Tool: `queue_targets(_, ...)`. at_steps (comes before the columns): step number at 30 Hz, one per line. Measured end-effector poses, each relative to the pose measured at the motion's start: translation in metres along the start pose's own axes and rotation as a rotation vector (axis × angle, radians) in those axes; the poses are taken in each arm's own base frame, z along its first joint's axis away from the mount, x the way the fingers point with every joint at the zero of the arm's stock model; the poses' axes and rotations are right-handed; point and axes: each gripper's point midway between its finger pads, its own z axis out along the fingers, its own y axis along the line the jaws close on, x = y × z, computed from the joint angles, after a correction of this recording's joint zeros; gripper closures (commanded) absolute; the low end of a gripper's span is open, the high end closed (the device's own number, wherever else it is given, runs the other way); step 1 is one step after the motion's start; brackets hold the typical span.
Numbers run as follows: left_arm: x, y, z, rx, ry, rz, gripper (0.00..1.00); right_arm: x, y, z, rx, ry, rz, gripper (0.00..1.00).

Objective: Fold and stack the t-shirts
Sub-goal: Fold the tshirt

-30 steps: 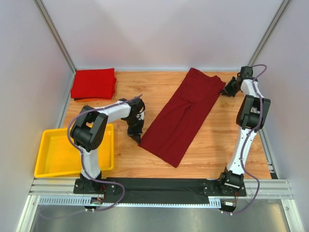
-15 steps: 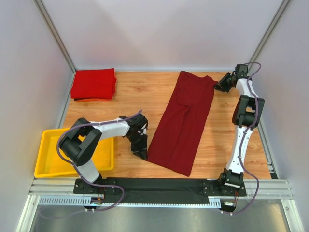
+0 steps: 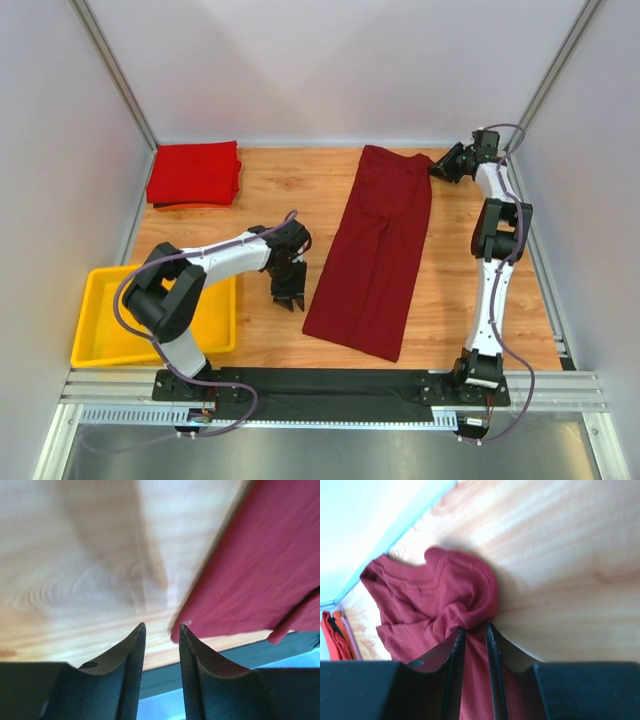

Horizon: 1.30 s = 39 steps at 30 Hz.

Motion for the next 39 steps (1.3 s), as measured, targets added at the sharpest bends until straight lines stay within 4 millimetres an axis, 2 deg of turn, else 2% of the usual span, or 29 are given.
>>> queue_targets(5, -0.017, -0.006, 0.007, -0.018, -0.006, 0.034, 0.61, -0.014, -0.001, 0.007, -0.018, -0.031, -0.013, 0.75)
queue_targets(9, -0.017, -0.004, 0.016, -0.031, 0.028, 0.044, 0.62, -0.022, -0.009, 0.003, -0.015, -0.043, 0.002, 0.69)
queue_targets(13, -0.016, -0.004, 0.016, -0.029, 0.034, 0.056, 0.62, -0.031, -0.018, -0.007, -0.002, -0.055, 0.009, 0.63)
queue_targets(16, -0.016, -0.004, 0.016, -0.027, 0.034, 0.068, 0.63, -0.023, -0.025, -0.022, 0.044, -0.036, 0.027, 0.64)
queue_targets(19, -0.015, -0.003, 0.015, -0.024, 0.031, 0.081, 0.62, -0.010, -0.028, -0.038, 0.092, -0.005, 0.037, 0.70)
queue_targets(22, -0.012, 0.000, 0.014, -0.021, 0.030, 0.105, 0.62, 0.007, -0.022, -0.056, 0.146, 0.032, 0.031, 0.74)
queue_targets(24, -0.010, 0.002, 0.014, -0.021, 0.031, 0.120, 0.62, 0.021, -0.013, -0.070, 0.187, 0.061, 0.022, 0.69)
queue_targets(27, -0.008, 0.002, 0.014, -0.009, 0.036, 0.132, 0.61, 0.058, 0.003, -0.102, 0.269, 0.117, 0.000, 0.59)
queue_targets(29, -0.004, 0.000, 0.014, 0.017, 0.040, 0.138, 0.61, 0.090, 0.010, -0.127, 0.318, 0.150, -0.010, 0.57)
queue_targets(34, 0.003, -0.008, 0.016, 0.085, 0.055, 0.147, 0.60, 0.211, 0.008, -0.208, 0.448, 0.280, -0.034, 0.53)
queue_targets(39, 0.010, -0.009, 0.015, 0.121, 0.049, 0.158, 0.59, 0.315, -0.008, -0.259, 0.507, 0.398, -0.060, 0.52)
